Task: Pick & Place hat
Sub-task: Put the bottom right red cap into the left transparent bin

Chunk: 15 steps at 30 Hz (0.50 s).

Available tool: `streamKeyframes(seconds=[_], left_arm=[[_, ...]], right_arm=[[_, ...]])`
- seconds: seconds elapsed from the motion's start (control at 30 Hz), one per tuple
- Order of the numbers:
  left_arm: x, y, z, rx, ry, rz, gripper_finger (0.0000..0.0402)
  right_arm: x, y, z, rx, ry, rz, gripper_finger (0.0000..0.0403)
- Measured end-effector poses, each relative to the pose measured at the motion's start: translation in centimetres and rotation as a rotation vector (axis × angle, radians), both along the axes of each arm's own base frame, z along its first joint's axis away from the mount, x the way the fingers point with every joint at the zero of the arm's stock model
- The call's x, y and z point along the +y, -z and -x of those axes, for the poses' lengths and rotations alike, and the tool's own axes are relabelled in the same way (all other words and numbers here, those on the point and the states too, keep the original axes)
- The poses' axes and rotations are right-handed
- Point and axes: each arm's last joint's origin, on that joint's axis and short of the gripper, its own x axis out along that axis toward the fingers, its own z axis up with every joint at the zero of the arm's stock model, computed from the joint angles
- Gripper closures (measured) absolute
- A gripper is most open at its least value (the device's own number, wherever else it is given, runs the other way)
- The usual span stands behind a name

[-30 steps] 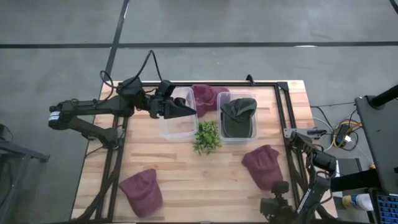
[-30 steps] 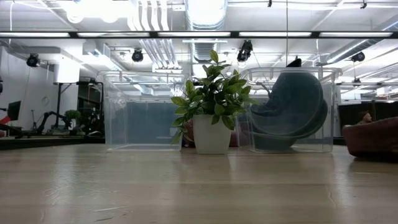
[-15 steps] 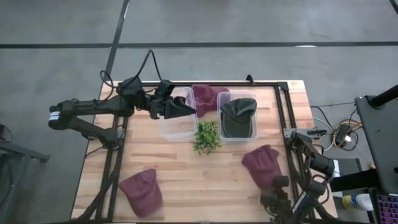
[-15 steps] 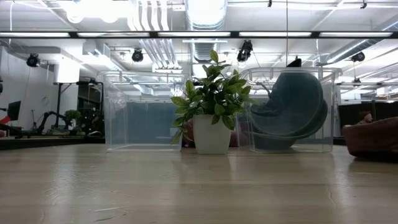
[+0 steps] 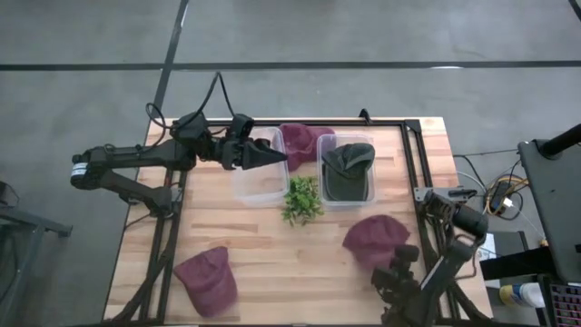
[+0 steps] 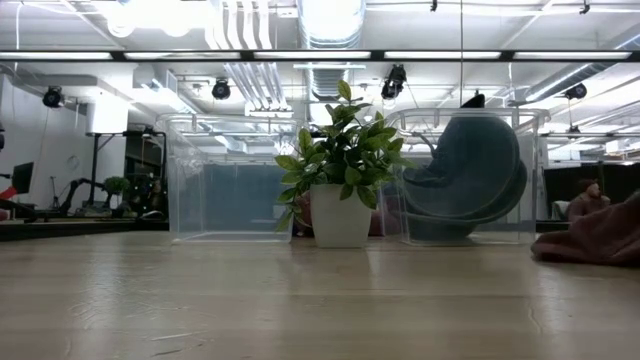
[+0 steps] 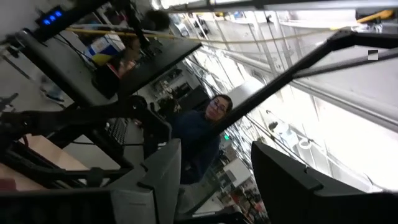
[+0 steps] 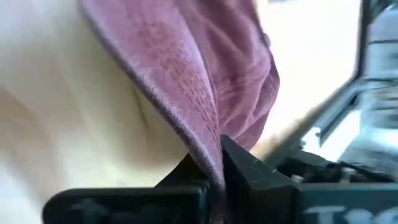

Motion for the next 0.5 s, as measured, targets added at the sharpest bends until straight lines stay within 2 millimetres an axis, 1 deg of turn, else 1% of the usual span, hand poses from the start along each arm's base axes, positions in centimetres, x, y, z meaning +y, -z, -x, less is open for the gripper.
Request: streamKeyframes(seconds=[0.1, 0.17, 0.33, 0.4, 0.5], left_arm=[[0.1, 0.0, 0.0, 0.005, -0.018, 0.032, 0.0214], [0.1, 0.0, 0.0, 0.007, -0.023, 0.056, 0.0214], [0.1, -0.3, 0.1, -0.014, -0.007, 0.11, 0.0214], [0.1, -0.7, 0.3, -0.051, -0.001, 0.133, 0.0214], [0.0, -1.6, 0.7, -0.152, 0.014, 0.137, 0.0214]], right_arm=[[-0.4, -3.7, -0.6, -0.167, 0.028, -0.097, 0.0392], [-0.7, -6.2, -0.7, -0.309, 0.057, -0.155, 0.0392], [-2.5, -12.6, -0.1, -0.665, 0.115, -0.285, 0.0393], [-3.3, -14.6, 0.5, -0.801, 0.129, -0.316, 0.0393], [-4.3, -16.9, 1.1, -1.043, 0.118, -0.311, 0.0393]])
